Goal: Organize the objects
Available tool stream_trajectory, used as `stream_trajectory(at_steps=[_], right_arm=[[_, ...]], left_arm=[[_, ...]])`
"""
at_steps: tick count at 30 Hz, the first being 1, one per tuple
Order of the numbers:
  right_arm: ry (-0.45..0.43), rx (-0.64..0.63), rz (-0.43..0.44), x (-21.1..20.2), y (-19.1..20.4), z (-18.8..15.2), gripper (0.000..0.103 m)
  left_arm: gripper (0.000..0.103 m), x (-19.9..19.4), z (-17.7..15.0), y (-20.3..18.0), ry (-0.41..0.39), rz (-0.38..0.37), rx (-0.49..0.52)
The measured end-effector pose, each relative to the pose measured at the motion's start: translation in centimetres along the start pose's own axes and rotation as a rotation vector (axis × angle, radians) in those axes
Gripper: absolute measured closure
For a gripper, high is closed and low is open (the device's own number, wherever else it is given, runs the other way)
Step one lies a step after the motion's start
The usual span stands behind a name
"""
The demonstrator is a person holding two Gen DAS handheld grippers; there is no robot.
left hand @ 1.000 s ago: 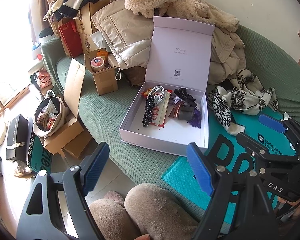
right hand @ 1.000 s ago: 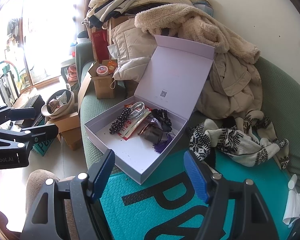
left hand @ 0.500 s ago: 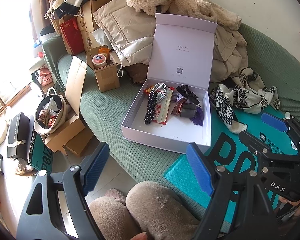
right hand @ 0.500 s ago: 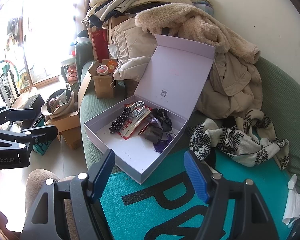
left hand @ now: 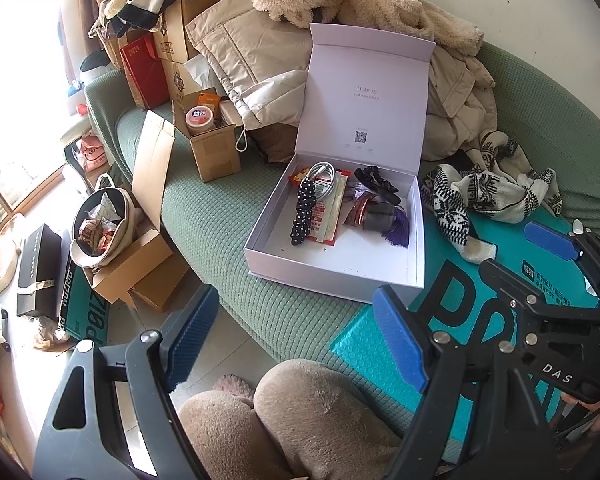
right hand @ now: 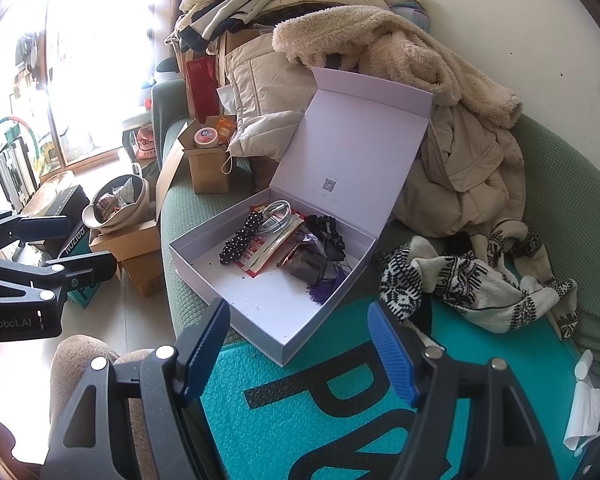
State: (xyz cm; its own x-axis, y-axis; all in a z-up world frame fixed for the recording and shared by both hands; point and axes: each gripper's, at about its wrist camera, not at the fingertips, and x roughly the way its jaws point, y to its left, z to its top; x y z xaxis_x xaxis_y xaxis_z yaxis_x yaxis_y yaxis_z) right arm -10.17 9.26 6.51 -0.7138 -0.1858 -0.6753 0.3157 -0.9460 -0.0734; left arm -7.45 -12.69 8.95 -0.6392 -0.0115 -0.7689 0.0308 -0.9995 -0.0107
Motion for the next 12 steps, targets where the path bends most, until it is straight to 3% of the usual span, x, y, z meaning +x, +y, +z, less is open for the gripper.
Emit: stream_trajectory(at_steps=[12], right_arm=[[0.002, 0.012, 0.007, -0.13, -0.46, -0.71, 0.031]], left_arm=[[0.025, 0.03, -0.32, -0.46, 0.007, -0.003, 0.009]])
